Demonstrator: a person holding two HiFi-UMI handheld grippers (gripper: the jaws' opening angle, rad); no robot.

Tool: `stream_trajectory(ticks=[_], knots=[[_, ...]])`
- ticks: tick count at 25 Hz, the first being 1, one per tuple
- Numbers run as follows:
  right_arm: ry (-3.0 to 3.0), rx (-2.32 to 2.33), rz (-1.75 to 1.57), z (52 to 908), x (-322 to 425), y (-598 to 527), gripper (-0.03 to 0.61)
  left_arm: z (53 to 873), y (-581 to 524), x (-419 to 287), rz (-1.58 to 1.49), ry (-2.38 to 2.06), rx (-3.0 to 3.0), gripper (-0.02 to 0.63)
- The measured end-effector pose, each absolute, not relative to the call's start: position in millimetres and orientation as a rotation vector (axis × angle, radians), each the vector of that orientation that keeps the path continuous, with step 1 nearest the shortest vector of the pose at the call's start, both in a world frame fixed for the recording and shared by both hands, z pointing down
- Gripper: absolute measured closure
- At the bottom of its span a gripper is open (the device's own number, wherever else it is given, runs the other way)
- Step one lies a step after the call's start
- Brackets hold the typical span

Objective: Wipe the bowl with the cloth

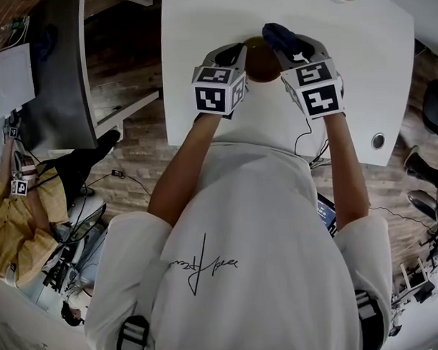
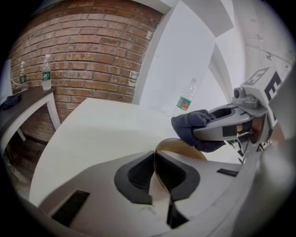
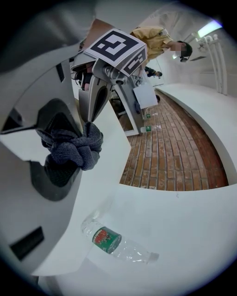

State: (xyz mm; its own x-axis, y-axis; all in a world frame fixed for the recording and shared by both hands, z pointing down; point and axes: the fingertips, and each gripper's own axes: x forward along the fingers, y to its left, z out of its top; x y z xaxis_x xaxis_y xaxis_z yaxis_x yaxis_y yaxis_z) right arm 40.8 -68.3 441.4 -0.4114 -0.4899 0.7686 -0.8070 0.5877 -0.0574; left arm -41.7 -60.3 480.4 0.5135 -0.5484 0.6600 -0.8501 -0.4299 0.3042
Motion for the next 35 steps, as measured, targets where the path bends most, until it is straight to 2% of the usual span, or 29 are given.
stream_trajectory(ticks=[35], knots=[[-2.055,1.129,0.624,445.9,61.7,-33.5,0.474,483.2,-62.5,-44.9,0.636,-1.163,2.132,0.592]])
